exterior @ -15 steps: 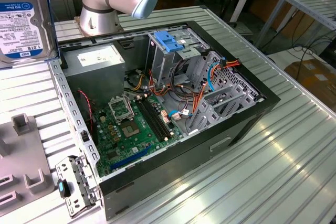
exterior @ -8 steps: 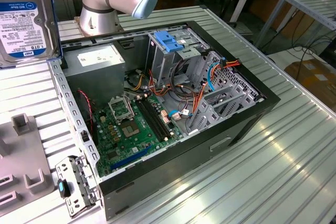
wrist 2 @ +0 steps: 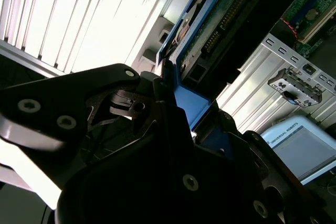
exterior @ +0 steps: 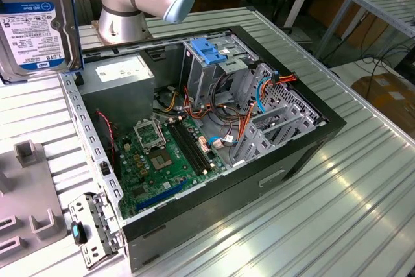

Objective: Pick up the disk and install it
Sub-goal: 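Pick up the disk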

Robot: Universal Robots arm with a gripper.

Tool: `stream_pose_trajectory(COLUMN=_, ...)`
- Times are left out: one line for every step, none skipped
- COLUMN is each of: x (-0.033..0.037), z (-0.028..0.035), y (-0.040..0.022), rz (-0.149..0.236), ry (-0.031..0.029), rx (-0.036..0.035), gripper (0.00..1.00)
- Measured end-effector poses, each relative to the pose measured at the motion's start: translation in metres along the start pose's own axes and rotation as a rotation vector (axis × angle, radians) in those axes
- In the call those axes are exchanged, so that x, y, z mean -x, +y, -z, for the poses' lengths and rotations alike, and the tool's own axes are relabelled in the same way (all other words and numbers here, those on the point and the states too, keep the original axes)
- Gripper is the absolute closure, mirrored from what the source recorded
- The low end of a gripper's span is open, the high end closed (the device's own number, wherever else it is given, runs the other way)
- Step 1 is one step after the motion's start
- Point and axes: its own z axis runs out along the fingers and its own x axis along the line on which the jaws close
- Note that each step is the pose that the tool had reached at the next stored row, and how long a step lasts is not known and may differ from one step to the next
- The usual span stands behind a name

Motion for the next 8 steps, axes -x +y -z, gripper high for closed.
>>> stream_pose_trajectory(x=0.0, z=0.0, y=-0.0008, rz=0.0, ry=0.0, rx=0.0, gripper=0.63)
stream_pose_trajectory(x=0.0, z=0.0, y=-0.0018, rz=0.0, ry=0.0, rx=0.0001, gripper=0.63)
stream_pose_trajectory(x=0.0, z=0.0, y=-0.0041, rz=0.0, ry=0.0001, rx=0.0, gripper=0.63)
stream_pose_trajectory(x=-0.0001, z=0.0, y=-0.0054, rz=0.0, ry=0.0001, rx=0.0, gripper=0.63)
stream_pose_trajectory(x=-0.0001, z=0.0, y=-0.0063, rz=0.0, ry=0.0, rx=0.0001, gripper=0.63)
stream_pose_trajectory(x=-0.0001, z=0.0, y=-0.0073, rz=0.0, ry=0.0, rx=0.0001, gripper=0.63)
stream_pose_trajectory(x=-0.0001, z=0.0, y=-0.0082, rz=0.0, ry=0.0, rx=0.0001, gripper=0.63)
stream_pose_trajectory(x=-0.0001, z=0.0, y=-0.009, rz=0.0, ry=0.0, rx=0.0, gripper=0.63)
